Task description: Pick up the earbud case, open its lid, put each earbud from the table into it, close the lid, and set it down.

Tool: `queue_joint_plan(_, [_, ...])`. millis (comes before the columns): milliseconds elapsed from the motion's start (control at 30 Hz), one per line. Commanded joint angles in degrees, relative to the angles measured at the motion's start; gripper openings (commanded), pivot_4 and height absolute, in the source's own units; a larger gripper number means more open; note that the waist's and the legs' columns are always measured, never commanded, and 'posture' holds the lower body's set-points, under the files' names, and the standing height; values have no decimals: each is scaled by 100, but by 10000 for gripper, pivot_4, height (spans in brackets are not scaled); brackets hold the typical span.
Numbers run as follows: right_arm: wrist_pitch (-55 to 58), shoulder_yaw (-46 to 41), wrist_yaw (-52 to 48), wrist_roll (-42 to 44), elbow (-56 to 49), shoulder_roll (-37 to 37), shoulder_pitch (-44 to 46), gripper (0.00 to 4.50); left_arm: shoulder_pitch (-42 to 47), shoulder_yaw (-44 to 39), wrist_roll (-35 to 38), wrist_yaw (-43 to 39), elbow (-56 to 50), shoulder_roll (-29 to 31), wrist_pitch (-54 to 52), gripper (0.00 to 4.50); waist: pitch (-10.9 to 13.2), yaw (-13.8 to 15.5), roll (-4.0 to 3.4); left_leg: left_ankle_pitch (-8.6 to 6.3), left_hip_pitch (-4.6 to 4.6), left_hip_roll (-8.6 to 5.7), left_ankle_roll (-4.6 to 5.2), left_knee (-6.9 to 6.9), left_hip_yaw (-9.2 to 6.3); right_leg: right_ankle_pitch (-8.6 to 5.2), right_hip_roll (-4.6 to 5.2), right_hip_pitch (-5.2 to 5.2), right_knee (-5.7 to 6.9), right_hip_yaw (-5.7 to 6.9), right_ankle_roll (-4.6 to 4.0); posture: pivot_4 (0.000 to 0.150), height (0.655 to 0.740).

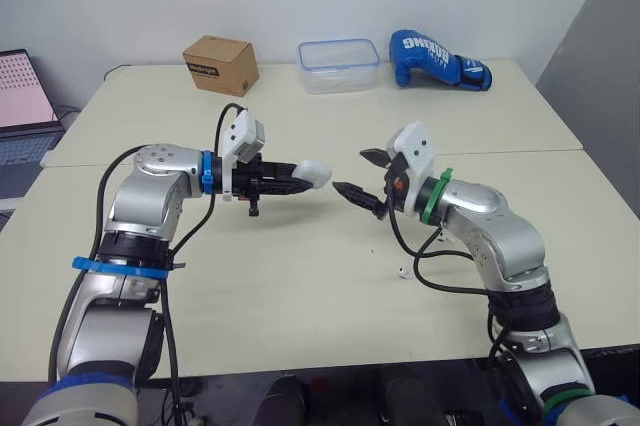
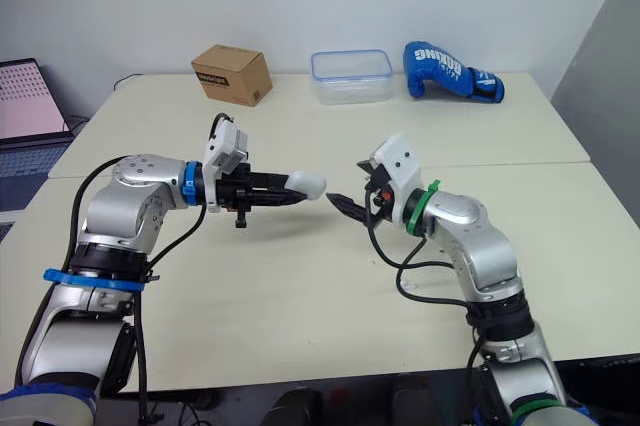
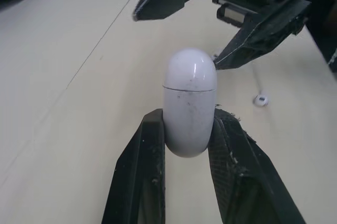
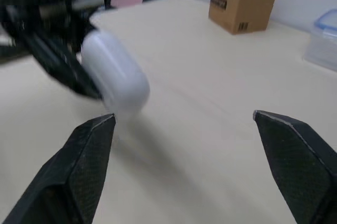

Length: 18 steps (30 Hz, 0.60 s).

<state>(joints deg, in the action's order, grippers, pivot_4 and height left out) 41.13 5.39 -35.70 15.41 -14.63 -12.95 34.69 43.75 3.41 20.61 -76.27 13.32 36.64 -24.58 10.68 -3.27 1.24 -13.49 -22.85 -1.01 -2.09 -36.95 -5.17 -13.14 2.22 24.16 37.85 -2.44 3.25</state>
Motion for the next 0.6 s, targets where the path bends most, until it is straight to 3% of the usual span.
queue_joint_plan(33, [154,-117,211,262,-300,121,-5,44282,-102,-229,284,219,-585,35,-295,7391,0,1,0,0,2,0,0,0,0,0,0,0,1,0,0,1500,7400])
queue_joint_plan(300, [49,90,194,229,-61,8,116,44282,-213,-222,414,361,-890,48,-503,7391,0,2,0,0,2,-1,0,1,5,-1,0,1,-2,-2,-3,1500,7400])
queue_joint_plan(600, [774,-910,788,1132,208,485,352,44282,-454,-209,444,362,-1085,140,-502,7391,0,3,0,0,1,0,0,2,5,-2,-1,1,-2,-3,-4,1500,7400])
